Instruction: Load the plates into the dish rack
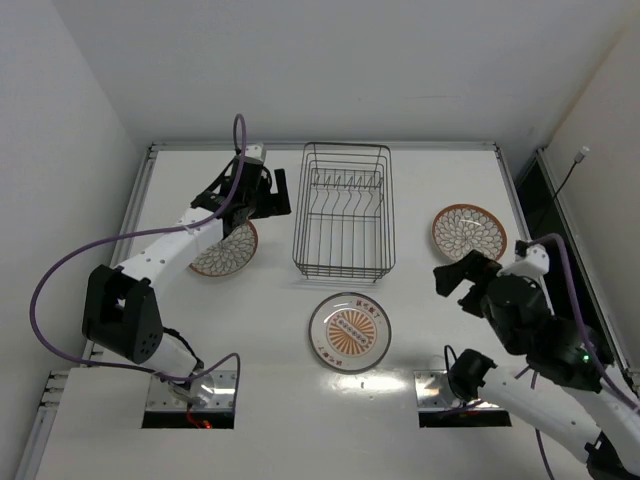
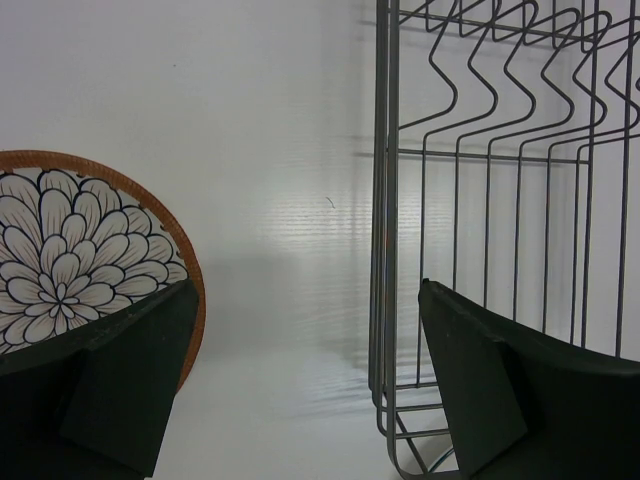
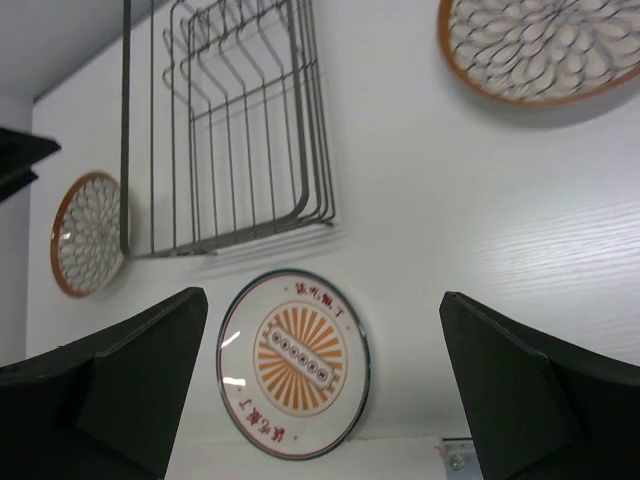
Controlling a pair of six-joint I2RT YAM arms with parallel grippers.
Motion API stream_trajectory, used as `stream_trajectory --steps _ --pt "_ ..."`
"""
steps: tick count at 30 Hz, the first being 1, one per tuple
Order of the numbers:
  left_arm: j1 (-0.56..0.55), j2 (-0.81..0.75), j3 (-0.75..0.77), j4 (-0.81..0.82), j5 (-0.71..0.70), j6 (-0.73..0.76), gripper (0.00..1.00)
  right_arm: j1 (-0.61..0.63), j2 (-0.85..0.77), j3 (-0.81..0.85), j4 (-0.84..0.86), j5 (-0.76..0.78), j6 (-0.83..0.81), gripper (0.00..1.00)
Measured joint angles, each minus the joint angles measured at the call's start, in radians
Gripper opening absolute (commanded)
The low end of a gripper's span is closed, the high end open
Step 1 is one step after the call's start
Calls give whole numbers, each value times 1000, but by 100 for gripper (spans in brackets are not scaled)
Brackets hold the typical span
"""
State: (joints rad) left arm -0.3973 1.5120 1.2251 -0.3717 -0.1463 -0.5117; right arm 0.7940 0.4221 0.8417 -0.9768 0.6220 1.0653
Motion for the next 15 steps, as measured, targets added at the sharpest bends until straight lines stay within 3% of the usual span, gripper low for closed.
stream_trajectory --steps 5,15 --pt "0 0 0 1 0 3 91 0 76 156 -125 145 -15 100" --pt "0 0 0 1 0 3 91 0 28 133 -132 311 -95 100"
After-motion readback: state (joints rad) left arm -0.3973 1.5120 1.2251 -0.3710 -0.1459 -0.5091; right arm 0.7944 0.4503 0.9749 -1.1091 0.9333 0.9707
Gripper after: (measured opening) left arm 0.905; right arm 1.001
